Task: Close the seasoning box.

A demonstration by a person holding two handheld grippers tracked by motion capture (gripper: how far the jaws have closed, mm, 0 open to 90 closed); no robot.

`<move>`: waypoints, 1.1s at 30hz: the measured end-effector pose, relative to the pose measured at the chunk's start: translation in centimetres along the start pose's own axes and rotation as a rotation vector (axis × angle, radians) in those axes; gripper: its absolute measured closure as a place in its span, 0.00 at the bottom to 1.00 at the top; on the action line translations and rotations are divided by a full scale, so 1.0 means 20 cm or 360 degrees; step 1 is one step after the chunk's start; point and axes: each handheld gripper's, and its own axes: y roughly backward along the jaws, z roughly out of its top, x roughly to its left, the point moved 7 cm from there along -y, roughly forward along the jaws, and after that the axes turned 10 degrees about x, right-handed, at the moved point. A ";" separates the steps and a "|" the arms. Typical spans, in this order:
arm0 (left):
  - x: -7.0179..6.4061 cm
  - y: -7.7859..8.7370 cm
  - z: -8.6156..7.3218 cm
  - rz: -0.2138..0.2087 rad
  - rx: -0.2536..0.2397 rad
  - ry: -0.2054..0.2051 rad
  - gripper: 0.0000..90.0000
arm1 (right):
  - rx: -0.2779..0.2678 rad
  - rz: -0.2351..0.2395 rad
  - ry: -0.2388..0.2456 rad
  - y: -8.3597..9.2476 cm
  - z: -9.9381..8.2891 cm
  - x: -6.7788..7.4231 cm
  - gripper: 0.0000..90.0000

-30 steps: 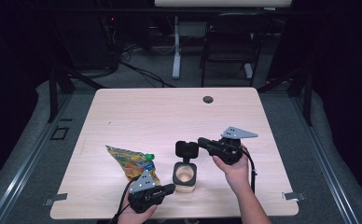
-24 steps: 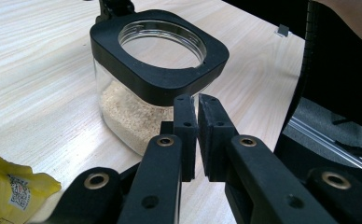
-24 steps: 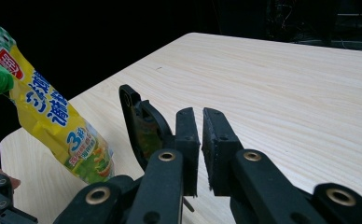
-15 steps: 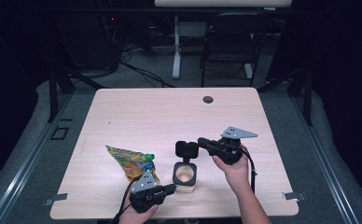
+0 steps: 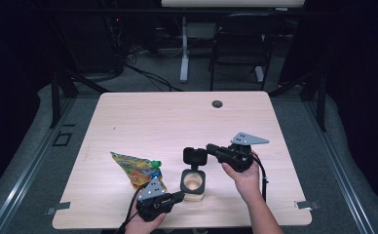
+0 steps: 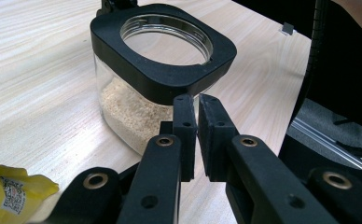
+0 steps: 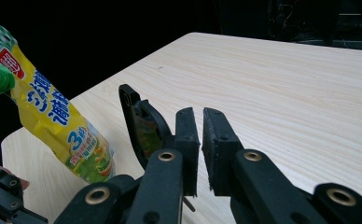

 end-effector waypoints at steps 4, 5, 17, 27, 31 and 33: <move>0.00 0.00 0.00 0.0000 0.0005 -0.0010 0.95 | 0.0000 0.0002 0.0002 0.00 0.00 0.00 0.94; 0.00 0.00 0.00 0.0000 0.0004 -0.0009 0.95 | 0.0001 0.0000 0.0001 0.00 0.00 0.00 0.94; 0.00 0.00 0.00 0.0004 0.0004 -0.0001 0.95 | 0.0004 0.0013 0.0008 -0.01 0.00 0.01 0.94; 0.00 0.01 0.00 -0.0003 -0.0003 -0.0010 0.95 | 0.0011 0.0030 0.0021 0.00 0.00 0.03 0.94; 0.00 0.01 0.01 -0.0001 -0.0004 -0.0010 0.95 | 0.0011 0.0035 0.0026 0.00 0.00 0.04 0.93; 0.00 0.01 0.01 -0.0002 -0.0004 -0.0011 0.95 | 0.0003 0.0041 0.0023 0.00 0.00 0.04 0.93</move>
